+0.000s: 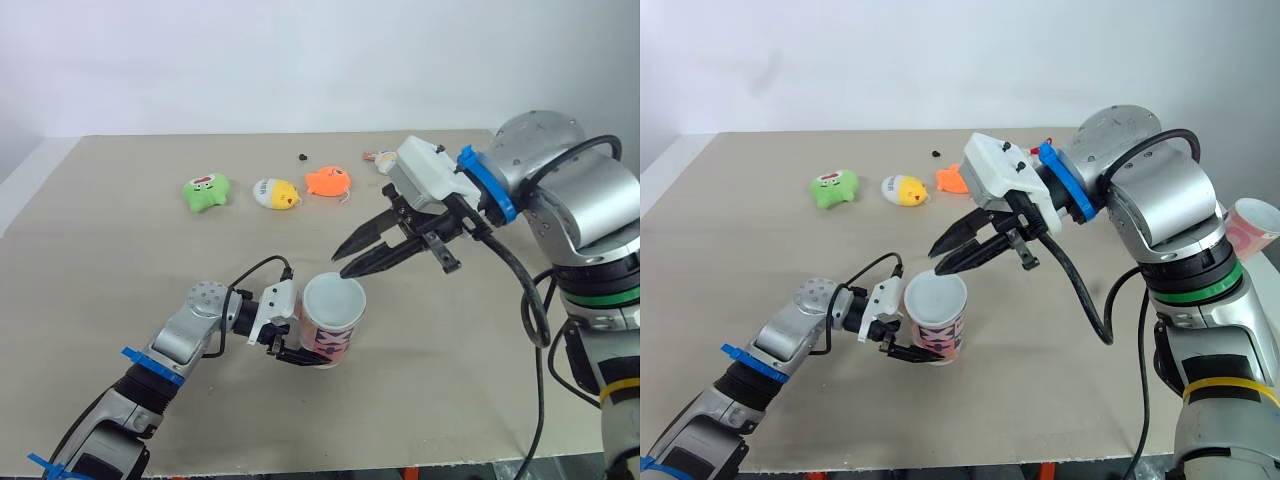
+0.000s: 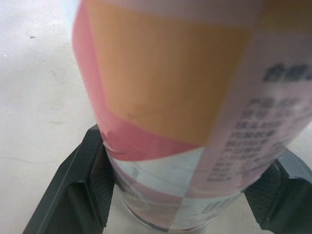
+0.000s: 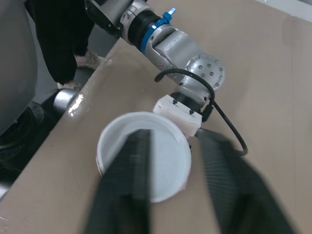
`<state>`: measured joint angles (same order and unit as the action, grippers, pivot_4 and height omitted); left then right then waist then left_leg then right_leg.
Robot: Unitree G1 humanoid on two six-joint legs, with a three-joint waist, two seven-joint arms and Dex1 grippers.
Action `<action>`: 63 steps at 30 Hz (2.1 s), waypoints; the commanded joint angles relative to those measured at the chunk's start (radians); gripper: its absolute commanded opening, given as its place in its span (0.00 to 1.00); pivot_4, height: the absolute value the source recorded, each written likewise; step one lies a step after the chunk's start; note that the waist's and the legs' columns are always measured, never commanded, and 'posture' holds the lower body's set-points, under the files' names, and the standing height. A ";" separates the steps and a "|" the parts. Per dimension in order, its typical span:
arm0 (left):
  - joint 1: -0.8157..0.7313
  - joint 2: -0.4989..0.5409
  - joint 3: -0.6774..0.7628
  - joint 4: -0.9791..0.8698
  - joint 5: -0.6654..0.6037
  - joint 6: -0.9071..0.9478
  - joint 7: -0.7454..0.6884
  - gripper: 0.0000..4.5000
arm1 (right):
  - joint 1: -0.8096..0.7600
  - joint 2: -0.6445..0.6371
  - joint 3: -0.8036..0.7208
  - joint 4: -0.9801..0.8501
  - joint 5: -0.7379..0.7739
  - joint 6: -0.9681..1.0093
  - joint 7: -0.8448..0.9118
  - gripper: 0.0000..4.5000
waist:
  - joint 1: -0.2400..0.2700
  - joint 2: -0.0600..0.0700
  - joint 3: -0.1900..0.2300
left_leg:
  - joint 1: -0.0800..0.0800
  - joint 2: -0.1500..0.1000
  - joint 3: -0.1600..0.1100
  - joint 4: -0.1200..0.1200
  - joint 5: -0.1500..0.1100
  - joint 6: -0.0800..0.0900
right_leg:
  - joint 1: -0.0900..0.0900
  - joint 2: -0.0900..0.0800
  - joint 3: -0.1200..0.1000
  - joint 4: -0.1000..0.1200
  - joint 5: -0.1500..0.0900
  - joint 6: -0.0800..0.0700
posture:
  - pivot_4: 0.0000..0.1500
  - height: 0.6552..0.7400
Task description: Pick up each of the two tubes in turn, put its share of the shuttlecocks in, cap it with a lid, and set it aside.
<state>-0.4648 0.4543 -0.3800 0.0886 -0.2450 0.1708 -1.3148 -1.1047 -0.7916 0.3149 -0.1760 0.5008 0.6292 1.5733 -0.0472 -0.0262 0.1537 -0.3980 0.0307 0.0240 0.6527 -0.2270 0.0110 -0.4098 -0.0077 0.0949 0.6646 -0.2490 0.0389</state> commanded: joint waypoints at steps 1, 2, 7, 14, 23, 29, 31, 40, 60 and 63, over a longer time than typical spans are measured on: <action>0.036 0.021 -0.053 0.061 0.066 0.024 0.003 0.71 | -0.003 -0.005 0.044 -0.025 -0.022 -0.025 0.038 0.01 | 0.000 0.000 0.000 | 0.000 0.000 0.000 0.000 0.000 0.000 | 0.000 0.000 0.000 0.000 0.000 0.000 | 1.00 1.00; 0.035 0.022 -0.052 0.061 0.065 0.025 0.003 0.71 | 0.000 -0.001 0.063 -0.026 -0.037 -0.032 0.040 0.01 | 0.000 0.000 0.000 | 0.000 0.000 0.000 0.000 0.000 0.000 | 0.000 0.000 0.000 0.000 0.000 0.000 | 1.00 1.00; 0.037 0.024 -0.049 0.058 0.063 0.029 0.005 0.71 | -0.005 0.021 0.145 -0.017 -0.115 -0.072 0.036 0.01 | 0.000 0.000 0.000 | 0.000 0.000 0.000 0.000 0.000 0.000 | 0.000 0.000 0.000 0.000 0.000 0.000 | 1.00 1.00; 0.035 0.026 -0.043 0.056 0.061 0.032 0.006 0.71 | -0.024 0.051 0.291 0.046 -0.234 -0.181 0.041 0.01 | 0.000 -0.001 -0.001 | 0.001 0.000 0.000 0.000 0.000 0.000 | 0.000 0.000 0.000 0.000 0.000 0.000 | 1.00 1.00; 0.034 0.022 -0.042 0.055 0.057 0.032 0.014 0.71 | -0.035 0.050 0.368 0.081 -0.393 -0.269 0.041 0.01 | -0.001 -0.008 -0.012 | 0.014 0.004 0.002 -0.001 -0.001 -0.001 | 0.004 -0.001 -0.001 0.000 0.000 -0.002 | 1.00 1.00; 0.035 0.015 -0.042 0.059 0.056 0.023 0.019 0.71 | -0.077 0.031 0.177 0.082 -0.181 -0.150 0.041 0.01 | 0.002 -0.007 -0.010 | 0.012 0.004 0.004 -0.001 -0.001 -0.003 | 0.001 -0.018 -0.016 0.000 0.002 -0.004 | 1.00 1.00; 0.036 0.012 -0.040 0.061 0.055 0.017 0.021 0.71 | -0.070 -0.002 0.115 0.071 -0.108 -0.123 0.041 0.01 | 0.003 -0.006 -0.009 | 0.005 0.004 0.003 -0.001 -0.001 -0.003 | 0.000 -0.018 -0.020 0.000 0.002 -0.005 | 1.00 1.00; 0.061 -0.024 0.000 0.077 0.029 -0.050 0.050 0.71 | 0.109 -0.138 -0.235 -0.016 0.067 0.068 -0.141 0.01 | 0.024 -0.003 -0.007 | -0.007 0.001 0.000 -0.002 -0.006 -0.003 | -0.008 -0.018 -0.023 -0.002 0.003 -0.005 | 1.00 1.00; 0.097 0.098 0.091 -0.017 -0.050 -0.061 -0.036 1.00 | 0.849 -0.254 -0.557 -0.190 0.114 0.105 -0.347 0.99 | 0.021 -0.002 0.003 | -0.010 0.001 0.001 -0.002 -0.005 -0.003 | -0.009 -0.011 -0.021 -0.003 0.000 0.004 | 1.00 1.00; 0.135 0.171 0.117 -0.063 -0.064 -0.038 -0.060 1.00 | 0.914 -0.246 -0.521 -0.211 0.106 0.092 -0.347 0.99 | 0.022 -0.001 0.004 | -0.010 0.001 0.001 -0.002 -0.005 -0.003 | -0.009 -0.010 -0.021 -0.003 -0.001 0.004 | 1.00 1.00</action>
<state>-0.3480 0.5915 -0.2882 0.0524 -0.3052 0.1213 -1.3588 -0.1992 -1.0285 -0.2006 -0.3492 0.5991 0.7386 1.2231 -0.0254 -0.0274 0.1576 -0.4081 0.0316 0.0250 0.6507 -0.2321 0.0078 -0.4190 -0.0176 0.0740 0.6619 -0.2500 0.0428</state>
